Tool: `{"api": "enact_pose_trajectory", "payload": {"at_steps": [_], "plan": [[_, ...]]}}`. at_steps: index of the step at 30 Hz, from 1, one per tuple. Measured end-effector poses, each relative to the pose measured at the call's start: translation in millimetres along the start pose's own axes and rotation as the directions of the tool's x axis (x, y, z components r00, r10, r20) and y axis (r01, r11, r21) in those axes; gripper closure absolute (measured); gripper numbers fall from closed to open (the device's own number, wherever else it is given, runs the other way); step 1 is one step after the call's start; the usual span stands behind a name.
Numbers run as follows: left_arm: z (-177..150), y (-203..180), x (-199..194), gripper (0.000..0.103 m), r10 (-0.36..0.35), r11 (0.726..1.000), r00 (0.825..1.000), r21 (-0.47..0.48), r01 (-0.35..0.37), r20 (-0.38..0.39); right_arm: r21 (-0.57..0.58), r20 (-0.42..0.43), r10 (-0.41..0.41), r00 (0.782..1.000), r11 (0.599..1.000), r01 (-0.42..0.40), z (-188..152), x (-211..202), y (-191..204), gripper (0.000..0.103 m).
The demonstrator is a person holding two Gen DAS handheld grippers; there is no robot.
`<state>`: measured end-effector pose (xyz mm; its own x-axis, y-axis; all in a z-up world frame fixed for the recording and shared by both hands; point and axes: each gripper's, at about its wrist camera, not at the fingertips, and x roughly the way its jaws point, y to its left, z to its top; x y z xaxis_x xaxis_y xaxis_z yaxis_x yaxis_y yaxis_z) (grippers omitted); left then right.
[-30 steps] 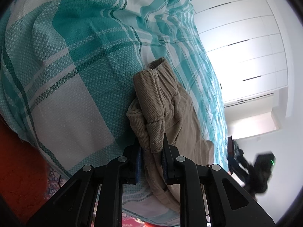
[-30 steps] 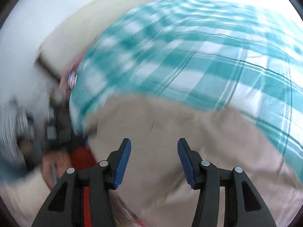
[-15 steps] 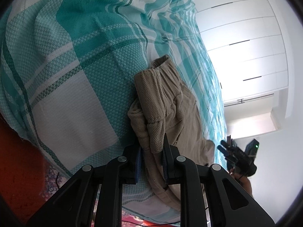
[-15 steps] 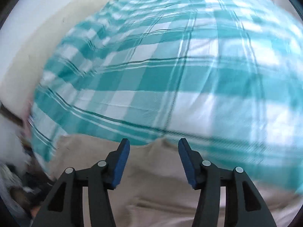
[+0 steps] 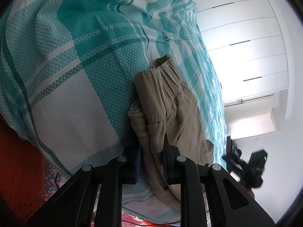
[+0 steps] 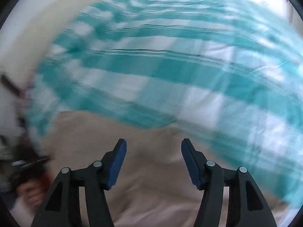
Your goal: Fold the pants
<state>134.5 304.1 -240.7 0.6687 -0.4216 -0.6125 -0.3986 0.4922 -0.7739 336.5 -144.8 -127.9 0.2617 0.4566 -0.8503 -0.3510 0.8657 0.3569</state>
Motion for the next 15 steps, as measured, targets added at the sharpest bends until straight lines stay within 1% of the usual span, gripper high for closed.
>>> {"api": "enact_pose_trajectory", "payload": {"at_steps": [1,3,4,5,6,7,8,9,10,12,13,15], "plan": [[0,0,0,0.085,0.0,1.0,1.0,0.0,0.0,0.0,0.025,-0.017,0.066,0.998,0.998,-0.066,-9,-7,1,0.042],[0,0,0,0.085,0.001,1.0,1.0,0.0,-0.001,0.001,0.101,-0.046,0.216,0.975,0.972,-0.211,-34,-10,4,0.038],[0,0,0,0.085,0.001,1.0,1.0,0.0,-0.001,0.0,0.14,-0.06,0.261,0.964,0.958,-0.251,-47,-5,7,0.037],[0,0,0,0.085,0.001,1.0,1.0,-0.002,-0.001,0.002,0.173,-0.086,0.274,0.958,0.951,-0.256,-59,8,7,0.036],[0,-1,0,0.085,0.0,1.0,1.0,-0.003,0.0,0.004,0.187,-0.116,0.251,0.961,0.956,-0.227,-67,23,9,0.036],[-1,-1,0,0.085,0.001,1.0,1.0,-0.002,-0.001,0.007,0.199,-0.162,0.215,0.963,0.963,-0.181,-81,43,10,0.035],[-2,-1,0,0.085,0.001,1.0,1.0,0.0,-0.001,0.009,0.206,-0.167,0.203,0.965,0.964,-0.168,-87,51,10,0.034],[-3,-1,0,0.085,-0.001,1.0,1.0,0.0,0.001,0.011,0.209,-0.116,0.187,0.976,0.965,-0.16,-93,49,12,0.034],[-4,-2,-1,0.085,-0.004,1.0,1.0,0.002,0.004,0.014,0.221,-0.074,0.199,0.977,0.959,-0.178,-97,43,14,0.034],[-5,-7,-4,0.086,-0.01,1.0,1.0,0.028,0.009,0.029,0.255,0.006,0.295,0.956,0.924,-0.287,-105,20,16,0.035],[-5,-10,-6,0.086,-0.015,0.999,0.999,0.045,0.014,0.038,0.239,0.04,0.301,0.953,0.923,-0.301,-111,4,19,0.035],[-7,-24,-13,0.087,-0.036,0.994,0.997,0.108,0.028,0.066,0.144,0.083,0.26,0.962,0.952,-0.27,-125,-28,26,0.034]]}}
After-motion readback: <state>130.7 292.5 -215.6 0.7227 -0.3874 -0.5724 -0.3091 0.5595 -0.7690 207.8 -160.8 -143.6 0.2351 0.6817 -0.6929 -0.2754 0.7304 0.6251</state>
